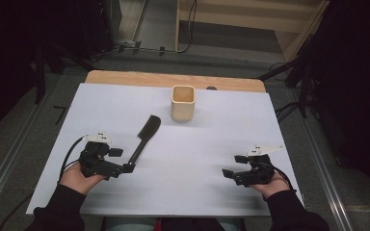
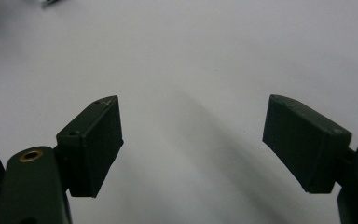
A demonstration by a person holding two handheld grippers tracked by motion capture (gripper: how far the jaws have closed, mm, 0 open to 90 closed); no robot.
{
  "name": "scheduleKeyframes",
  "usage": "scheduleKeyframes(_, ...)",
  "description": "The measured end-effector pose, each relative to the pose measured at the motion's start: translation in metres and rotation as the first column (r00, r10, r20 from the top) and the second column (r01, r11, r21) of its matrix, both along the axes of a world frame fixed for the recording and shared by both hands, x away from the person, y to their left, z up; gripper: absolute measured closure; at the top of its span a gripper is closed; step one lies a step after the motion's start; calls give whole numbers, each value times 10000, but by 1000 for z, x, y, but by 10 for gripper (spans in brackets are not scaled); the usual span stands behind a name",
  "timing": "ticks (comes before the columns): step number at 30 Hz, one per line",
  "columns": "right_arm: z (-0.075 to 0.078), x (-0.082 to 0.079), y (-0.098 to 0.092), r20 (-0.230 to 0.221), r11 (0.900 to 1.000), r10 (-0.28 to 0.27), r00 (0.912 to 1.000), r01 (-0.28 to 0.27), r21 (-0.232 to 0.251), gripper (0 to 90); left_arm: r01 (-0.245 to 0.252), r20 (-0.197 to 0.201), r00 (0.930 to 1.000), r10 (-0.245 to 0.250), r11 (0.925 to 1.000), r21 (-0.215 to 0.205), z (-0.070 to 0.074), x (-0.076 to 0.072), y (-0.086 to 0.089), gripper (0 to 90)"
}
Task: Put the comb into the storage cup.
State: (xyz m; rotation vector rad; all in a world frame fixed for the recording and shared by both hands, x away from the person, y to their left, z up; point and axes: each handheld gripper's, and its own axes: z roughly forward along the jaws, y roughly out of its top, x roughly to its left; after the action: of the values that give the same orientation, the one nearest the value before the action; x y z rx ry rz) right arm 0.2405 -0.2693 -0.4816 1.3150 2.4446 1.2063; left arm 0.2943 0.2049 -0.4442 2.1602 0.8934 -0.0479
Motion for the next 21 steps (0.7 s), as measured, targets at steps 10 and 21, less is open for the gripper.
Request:
scheduleKeyframes(10,0,-2,-2,-35,10000,-95,9999,95,10,179,-342,205,9992,338,9992,208,7,12,-11,135)
scheduleKeyframes(21,-1,-6,-6,-51,9997,-258,9997,259,12,179,-487,440,9980,464,9974,537,10,28,-22,143)
